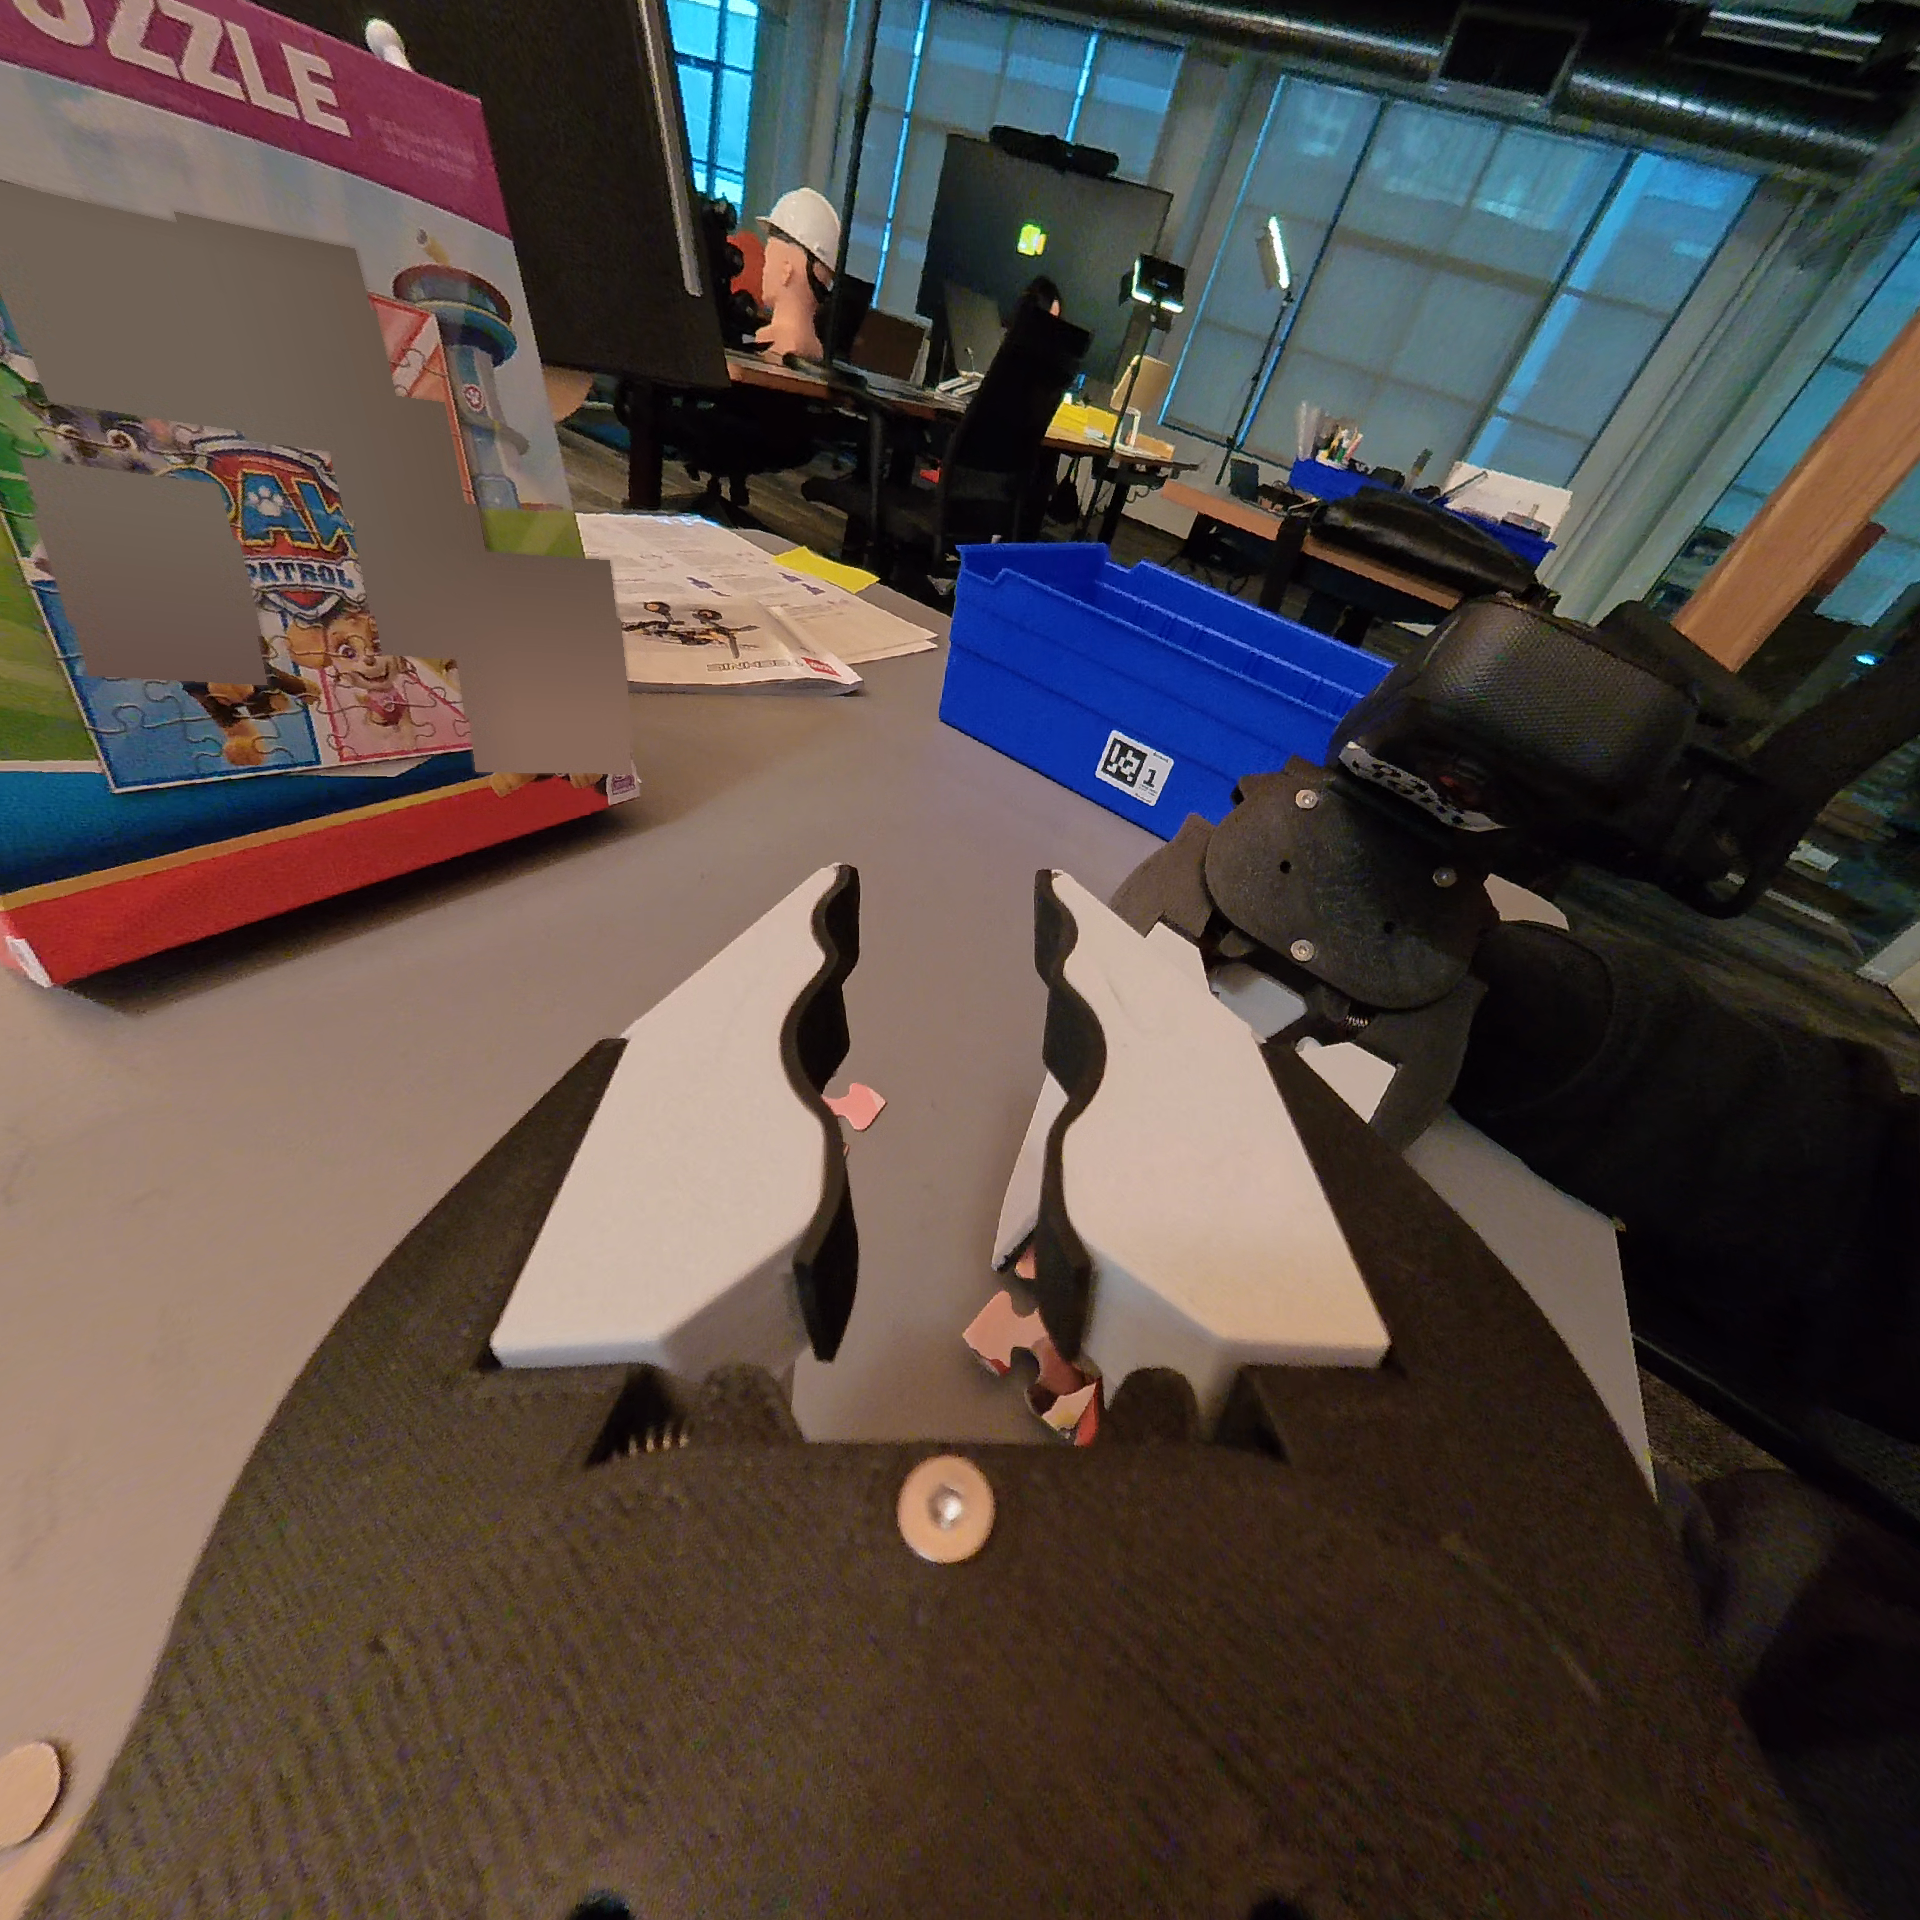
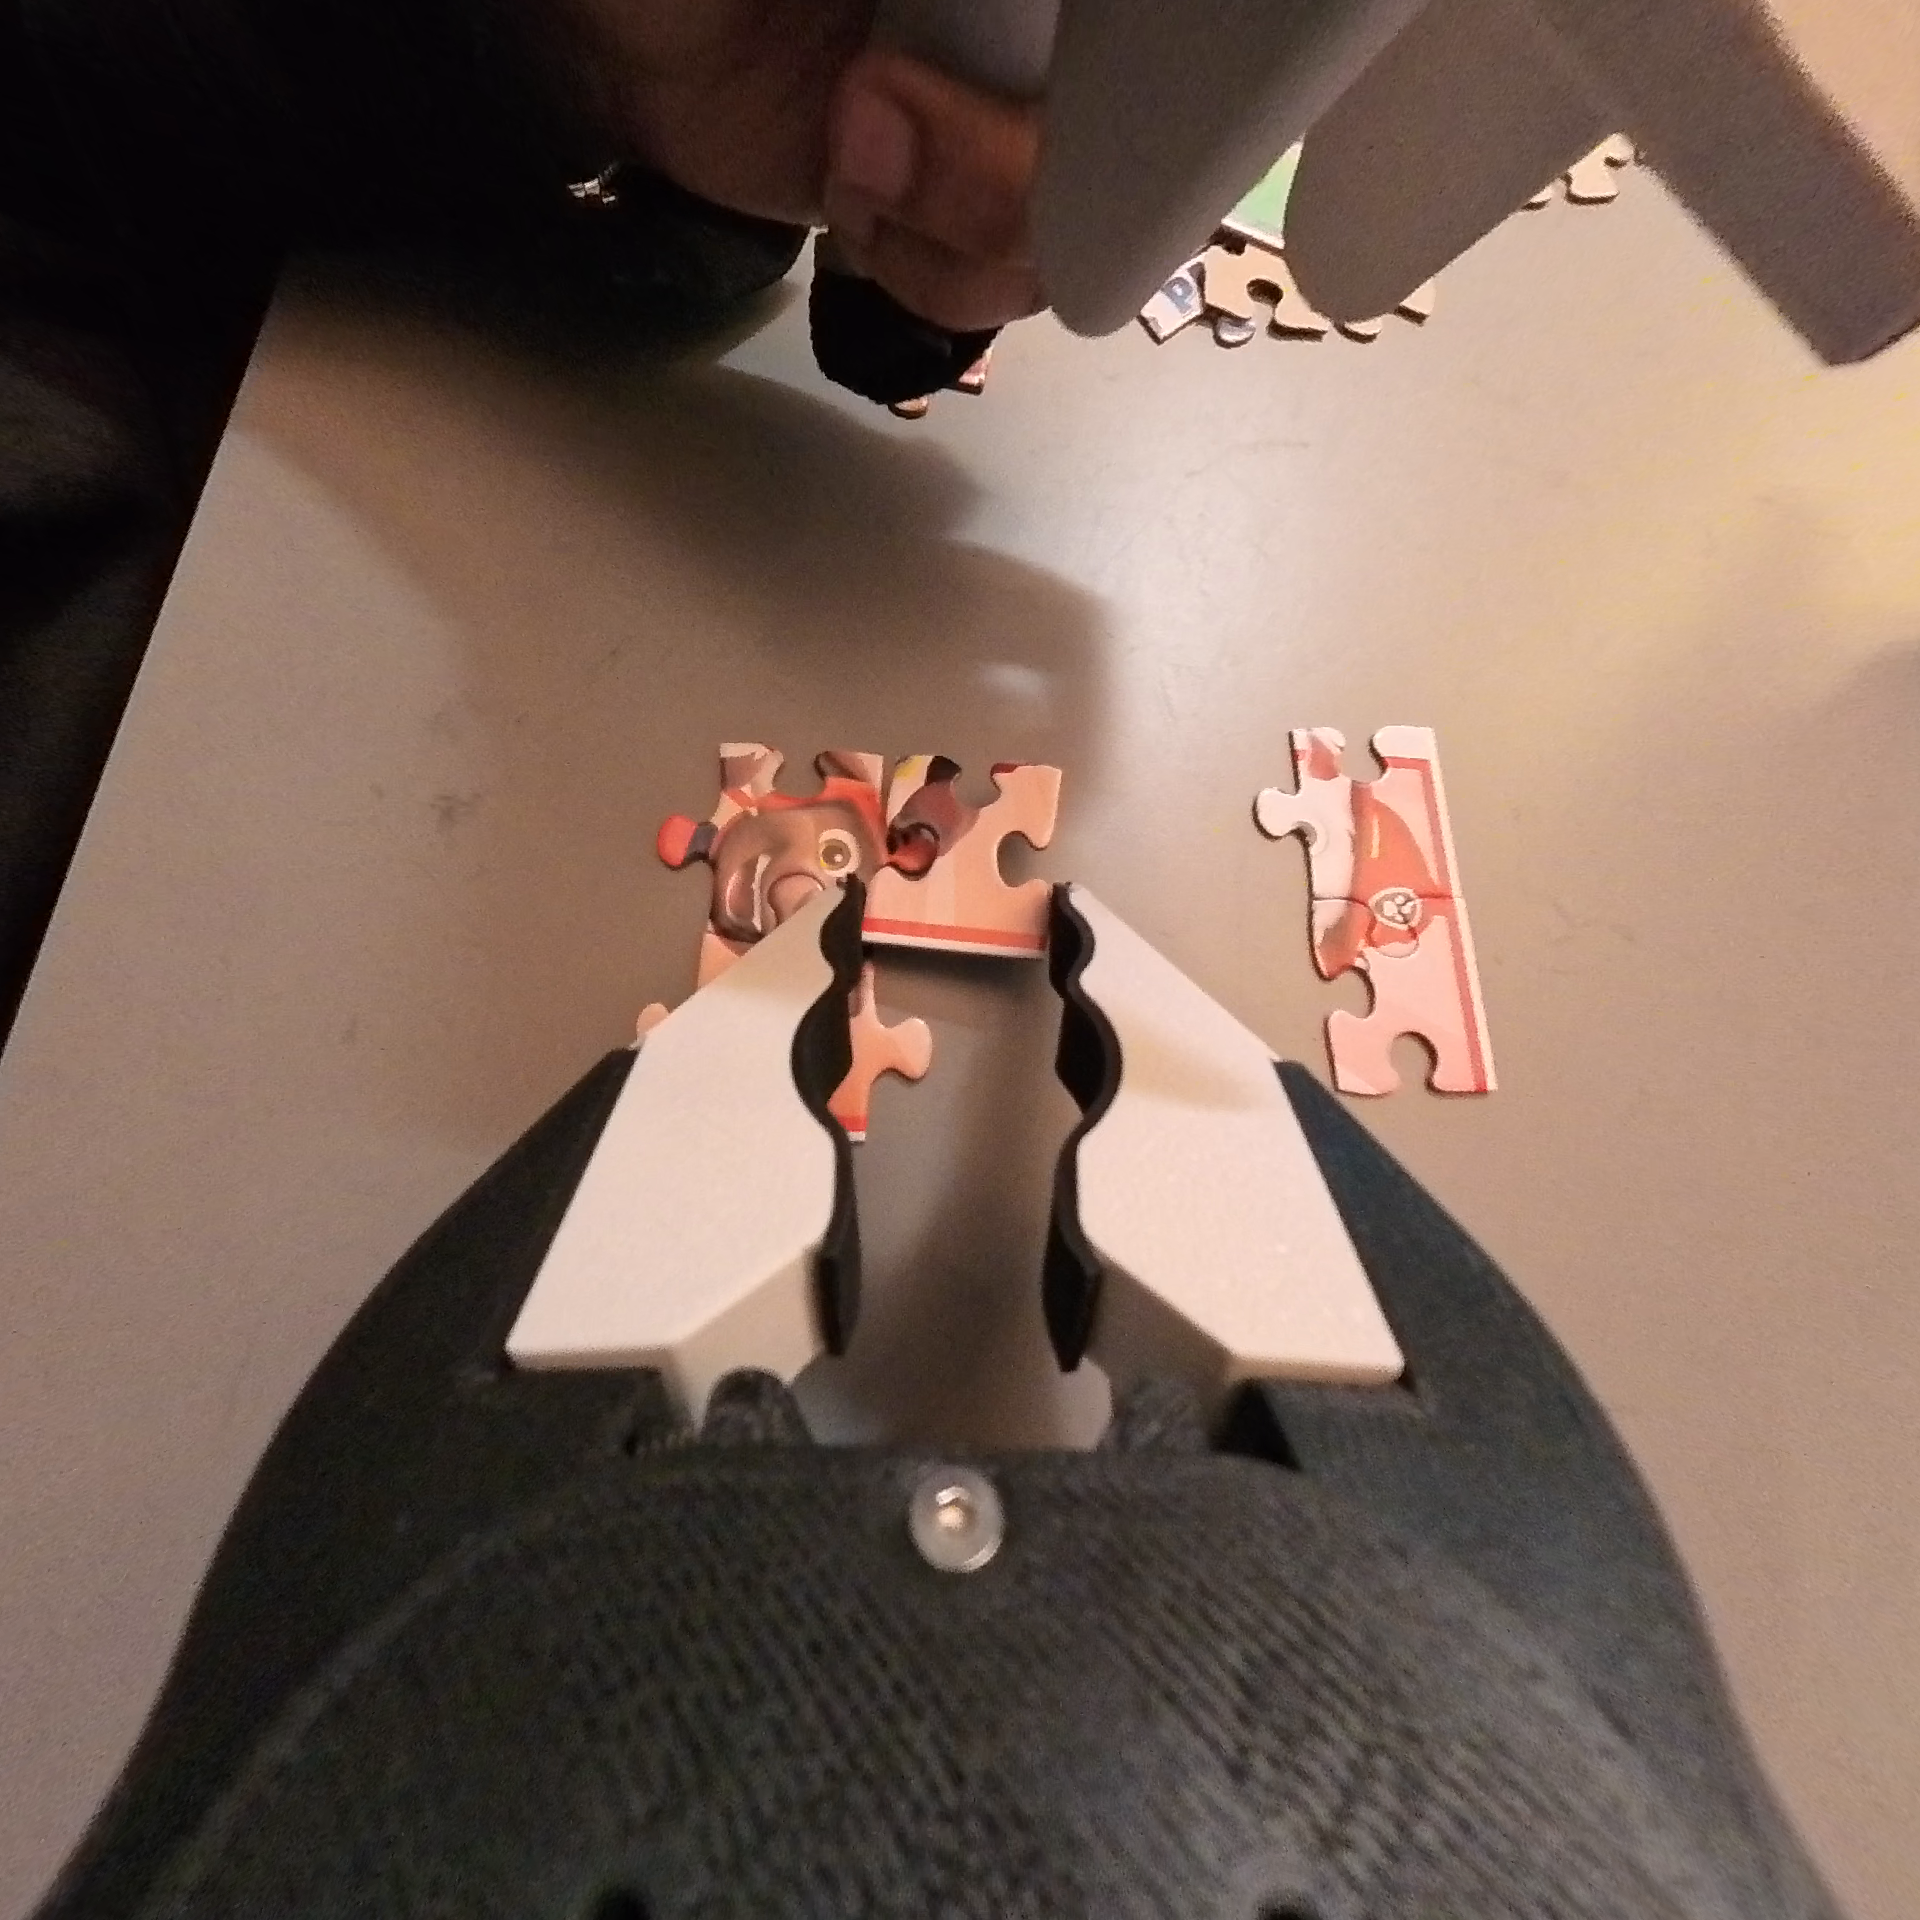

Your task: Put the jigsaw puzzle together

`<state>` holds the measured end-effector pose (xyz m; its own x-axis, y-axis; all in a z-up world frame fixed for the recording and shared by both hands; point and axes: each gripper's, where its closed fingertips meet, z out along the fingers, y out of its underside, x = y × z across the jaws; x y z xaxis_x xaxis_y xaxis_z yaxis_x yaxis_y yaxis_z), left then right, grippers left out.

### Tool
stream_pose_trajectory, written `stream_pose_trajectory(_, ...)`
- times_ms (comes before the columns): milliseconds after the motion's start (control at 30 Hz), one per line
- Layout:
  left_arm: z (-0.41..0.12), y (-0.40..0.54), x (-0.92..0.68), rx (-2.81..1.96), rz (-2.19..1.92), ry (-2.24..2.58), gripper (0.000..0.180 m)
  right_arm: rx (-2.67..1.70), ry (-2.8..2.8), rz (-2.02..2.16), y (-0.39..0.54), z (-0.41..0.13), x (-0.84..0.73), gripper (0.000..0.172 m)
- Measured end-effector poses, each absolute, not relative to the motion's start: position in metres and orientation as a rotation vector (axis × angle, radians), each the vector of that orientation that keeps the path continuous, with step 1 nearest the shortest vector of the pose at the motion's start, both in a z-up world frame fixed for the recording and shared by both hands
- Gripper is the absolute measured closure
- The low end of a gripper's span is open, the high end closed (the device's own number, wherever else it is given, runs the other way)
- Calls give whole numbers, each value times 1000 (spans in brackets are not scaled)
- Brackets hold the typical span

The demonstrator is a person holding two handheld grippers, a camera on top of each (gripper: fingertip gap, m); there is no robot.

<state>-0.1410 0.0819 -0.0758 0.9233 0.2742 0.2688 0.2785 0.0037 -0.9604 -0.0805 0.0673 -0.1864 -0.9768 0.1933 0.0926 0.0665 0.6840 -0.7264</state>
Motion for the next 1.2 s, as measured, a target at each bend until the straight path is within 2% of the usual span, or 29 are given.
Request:
stream_pose_trajectory(900, -80, 82, -141, -1603, -17, -453, 148, -236, -2674, 1193, 77, -176, -86, 137)
stream_pose_trajectory(1200, -86, 85, -133, -1539, -407, -545, 144, -238, -2465, 1225, 95, -146, -102, 137)
